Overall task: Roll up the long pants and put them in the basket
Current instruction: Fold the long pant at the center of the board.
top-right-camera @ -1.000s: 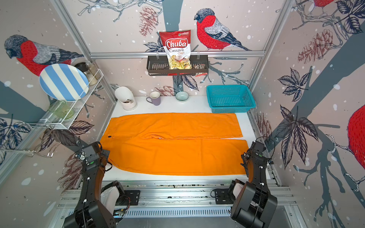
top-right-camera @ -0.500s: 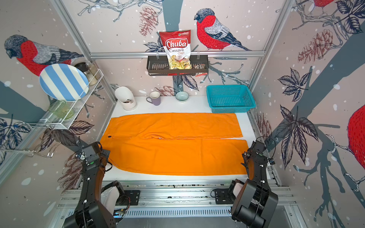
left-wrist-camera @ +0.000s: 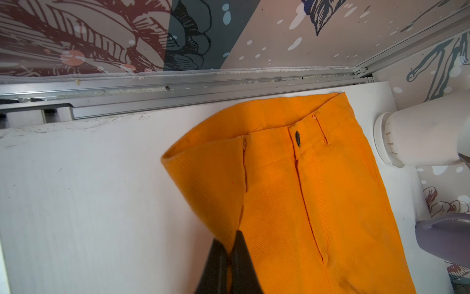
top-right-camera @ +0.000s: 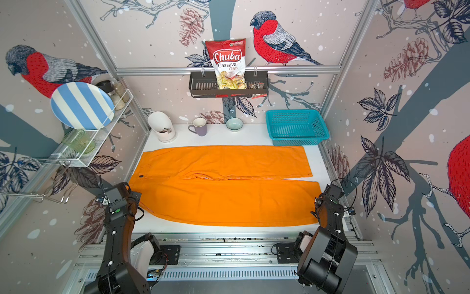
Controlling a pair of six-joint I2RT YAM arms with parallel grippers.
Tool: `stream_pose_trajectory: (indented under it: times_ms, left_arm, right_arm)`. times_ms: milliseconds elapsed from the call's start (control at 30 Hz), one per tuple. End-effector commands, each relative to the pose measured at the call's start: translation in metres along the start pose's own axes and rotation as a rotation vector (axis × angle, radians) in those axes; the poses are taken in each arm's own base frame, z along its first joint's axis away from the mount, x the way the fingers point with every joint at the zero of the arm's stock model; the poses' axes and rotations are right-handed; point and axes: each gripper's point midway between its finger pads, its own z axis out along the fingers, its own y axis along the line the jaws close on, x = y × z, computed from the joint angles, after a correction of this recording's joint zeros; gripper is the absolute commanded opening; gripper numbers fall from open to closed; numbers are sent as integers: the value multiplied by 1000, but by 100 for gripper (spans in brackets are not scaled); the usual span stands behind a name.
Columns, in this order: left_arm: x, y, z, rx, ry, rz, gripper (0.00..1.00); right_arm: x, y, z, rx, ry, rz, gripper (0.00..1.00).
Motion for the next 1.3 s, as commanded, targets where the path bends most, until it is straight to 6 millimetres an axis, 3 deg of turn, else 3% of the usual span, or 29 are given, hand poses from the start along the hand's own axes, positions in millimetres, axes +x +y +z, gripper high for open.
stream_pose_trajectory:
  times_ms: [0, 33, 200, 367, 500, 700, 933, 1033, 1100, 1200, 1267]
  left_arm:
    - [-4, -6, -3, 23, -5, -7, 0]
    - [-4, -7, -4, 24, -3, -7, 0]
    - [-8, -12, -11, 36, 0, 5, 0]
    - [-23, -34, -36, 116, -30, 27, 0]
    - [-33, -54, -55, 175, -26, 57, 0]
    - [-54, -60, -85, 182, -104, 75, 0]
    - [-55, -55, -107, 173, -111, 91, 0]
    - [-59, -61, -114, 193, -122, 93, 0]
    - [-62, -67, -110, 208, -121, 90, 0]
    - [-60, -80, -89, 229, -79, 83, 0]
    - [-62, -94, -77, 264, -54, 84, 0]
  right_arm:
    - [6, 0, 1, -22, 21, -6, 5]
    - [6, 2, 0, -34, 20, -3, 0]
    - [-2, 15, -17, -107, 3, -5, 0]
    - [-32, 52, -70, -294, -86, -26, 0]
    - [-62, 68, -114, -381, -203, -18, 0]
    - [-85, 62, -133, -307, -266, 16, 0]
    - [-103, 49, -170, -296, -366, 70, 0]
    - [-103, 54, -170, -314, -365, 59, 0]
    - [-102, 68, -168, -366, -352, 47, 0]
    - [-100, 114, -166, -511, -356, -37, 0]
    - [-100, 138, -169, -515, -373, -68, 0]
